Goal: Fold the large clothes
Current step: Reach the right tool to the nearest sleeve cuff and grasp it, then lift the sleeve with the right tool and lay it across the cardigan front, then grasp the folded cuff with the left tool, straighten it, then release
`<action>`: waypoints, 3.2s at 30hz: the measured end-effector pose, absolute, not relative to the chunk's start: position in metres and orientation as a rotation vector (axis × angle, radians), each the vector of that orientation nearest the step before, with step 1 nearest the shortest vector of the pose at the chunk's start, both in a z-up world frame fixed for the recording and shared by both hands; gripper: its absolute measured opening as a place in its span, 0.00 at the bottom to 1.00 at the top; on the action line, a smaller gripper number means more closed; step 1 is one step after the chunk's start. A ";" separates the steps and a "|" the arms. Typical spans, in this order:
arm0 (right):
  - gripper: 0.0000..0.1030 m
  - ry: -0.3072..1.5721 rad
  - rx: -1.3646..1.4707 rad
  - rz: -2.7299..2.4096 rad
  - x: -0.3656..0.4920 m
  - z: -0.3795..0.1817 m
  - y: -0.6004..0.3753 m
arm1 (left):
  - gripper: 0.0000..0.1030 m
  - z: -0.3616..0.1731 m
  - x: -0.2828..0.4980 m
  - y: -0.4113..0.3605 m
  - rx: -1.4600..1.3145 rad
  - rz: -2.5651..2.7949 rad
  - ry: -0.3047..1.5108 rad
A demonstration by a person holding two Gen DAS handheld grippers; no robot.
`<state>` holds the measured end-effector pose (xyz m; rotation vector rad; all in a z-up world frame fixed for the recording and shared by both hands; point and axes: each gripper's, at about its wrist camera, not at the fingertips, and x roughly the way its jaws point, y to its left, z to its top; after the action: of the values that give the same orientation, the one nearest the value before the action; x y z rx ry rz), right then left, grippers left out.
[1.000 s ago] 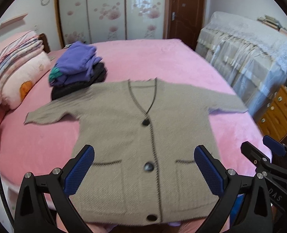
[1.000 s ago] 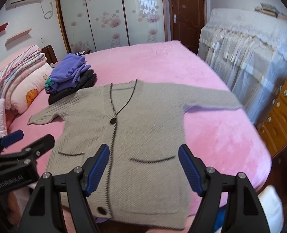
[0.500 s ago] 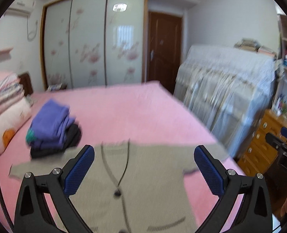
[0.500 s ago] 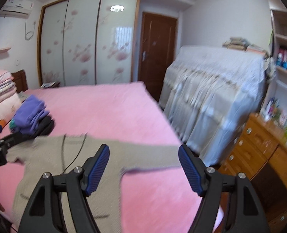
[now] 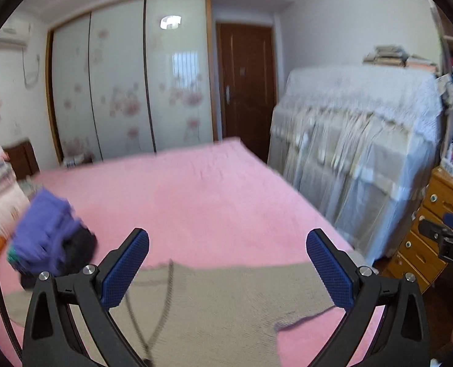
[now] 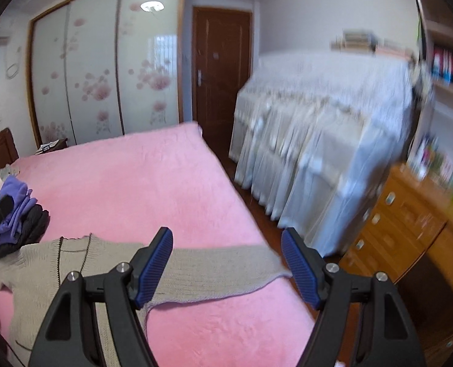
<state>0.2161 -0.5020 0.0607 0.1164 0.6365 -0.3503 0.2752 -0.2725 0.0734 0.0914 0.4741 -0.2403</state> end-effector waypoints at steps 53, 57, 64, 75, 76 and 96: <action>0.11 0.806 0.125 0.170 0.369 -0.103 -0.282 | 0.99 -0.101 0.393 -0.059 -0.059 -0.101 0.830; 0.19 0.983 0.073 0.203 0.377 -0.159 -0.238 | 0.99 -0.125 0.390 -0.035 -0.097 -0.096 0.904; 0.43 0.983 0.100 0.230 0.335 -0.166 -0.245 | 0.99 -0.154 0.380 -0.045 -0.077 -0.166 0.965; 0.48 0.857 0.229 0.081 0.243 -0.134 -0.326 | 0.99 -0.172 0.369 -0.121 -0.039 -0.316 1.012; 0.48 0.856 0.252 0.063 0.239 -0.135 -0.333 | 0.99 -0.176 0.373 -0.127 -0.050 -0.317 1.029; 0.48 0.936 0.283 -0.058 0.260 -0.198 -0.344 | 0.68 -0.250 0.418 -0.043 -0.333 -0.542 1.145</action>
<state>0.2598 -0.3440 -0.1978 0.2830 0.9365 -0.0580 0.4179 -0.0431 -0.2499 -0.3333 1.1447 -0.5424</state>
